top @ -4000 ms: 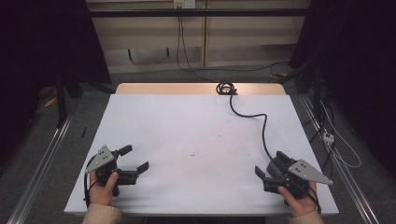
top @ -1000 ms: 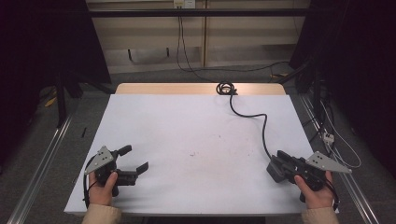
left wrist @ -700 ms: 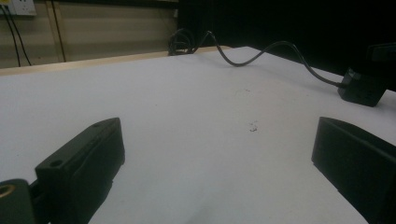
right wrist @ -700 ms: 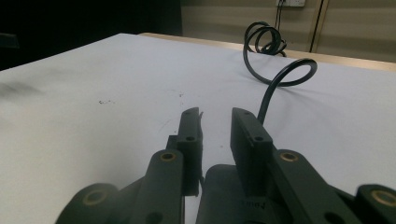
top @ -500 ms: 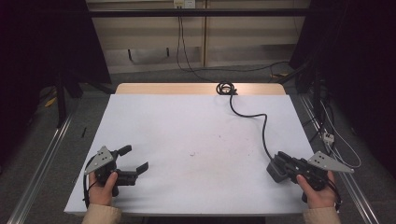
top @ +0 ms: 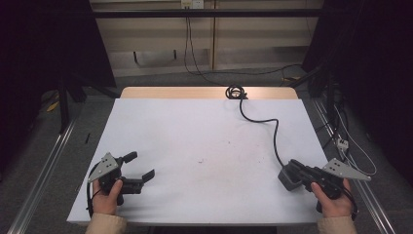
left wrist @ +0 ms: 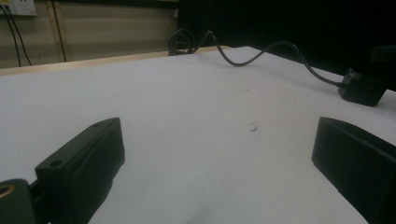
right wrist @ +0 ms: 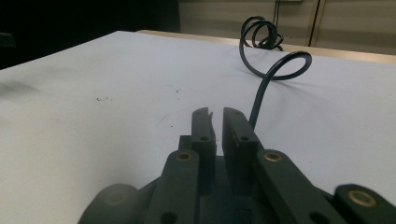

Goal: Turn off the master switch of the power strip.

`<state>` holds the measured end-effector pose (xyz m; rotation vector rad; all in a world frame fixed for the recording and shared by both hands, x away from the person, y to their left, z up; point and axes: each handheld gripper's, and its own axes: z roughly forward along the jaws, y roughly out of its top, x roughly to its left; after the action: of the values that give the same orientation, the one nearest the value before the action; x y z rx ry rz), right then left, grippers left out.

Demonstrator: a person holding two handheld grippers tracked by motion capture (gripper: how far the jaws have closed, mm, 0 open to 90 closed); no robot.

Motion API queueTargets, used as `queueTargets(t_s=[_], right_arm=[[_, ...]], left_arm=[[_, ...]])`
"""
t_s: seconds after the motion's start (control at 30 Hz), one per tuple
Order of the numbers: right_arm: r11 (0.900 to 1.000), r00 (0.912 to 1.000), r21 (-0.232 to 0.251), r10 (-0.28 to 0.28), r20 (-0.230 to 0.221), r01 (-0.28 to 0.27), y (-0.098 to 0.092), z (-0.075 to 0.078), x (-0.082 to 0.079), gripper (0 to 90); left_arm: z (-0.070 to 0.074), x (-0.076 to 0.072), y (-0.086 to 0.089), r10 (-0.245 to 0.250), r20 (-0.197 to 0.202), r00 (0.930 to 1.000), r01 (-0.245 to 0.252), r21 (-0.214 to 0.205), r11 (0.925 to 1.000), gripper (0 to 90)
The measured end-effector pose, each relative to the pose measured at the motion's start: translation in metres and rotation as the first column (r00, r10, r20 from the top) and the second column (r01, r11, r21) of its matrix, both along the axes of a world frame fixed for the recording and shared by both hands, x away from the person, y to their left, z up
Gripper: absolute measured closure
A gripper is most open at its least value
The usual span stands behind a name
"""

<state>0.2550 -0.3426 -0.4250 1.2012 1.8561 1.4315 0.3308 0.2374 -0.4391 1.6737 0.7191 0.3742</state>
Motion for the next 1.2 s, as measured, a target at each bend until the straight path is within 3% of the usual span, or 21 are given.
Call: queueTargets(t_s=[0.47, 1.2], right_arm=[[0.9998, 0.9999, -0.014, -0.014, -0.002, 0.014, 0.0002, -0.0001, -0.001, 90.0], [0.9988, 0.9989, -0.016, 0.046, 0.004, -0.046, -0.0035, -0.0001, -0.004, 90.0]], left_arm=[[0.0001, -0.0001, 0.0004, 0.0, 0.0, 1.0, 0.0, -0.002, 1.0, 2.2], [0.0004, -0.0003, 0.001, 0.002, 0.002, 1.0, -0.002, -0.001, 1.0, 2.1]])
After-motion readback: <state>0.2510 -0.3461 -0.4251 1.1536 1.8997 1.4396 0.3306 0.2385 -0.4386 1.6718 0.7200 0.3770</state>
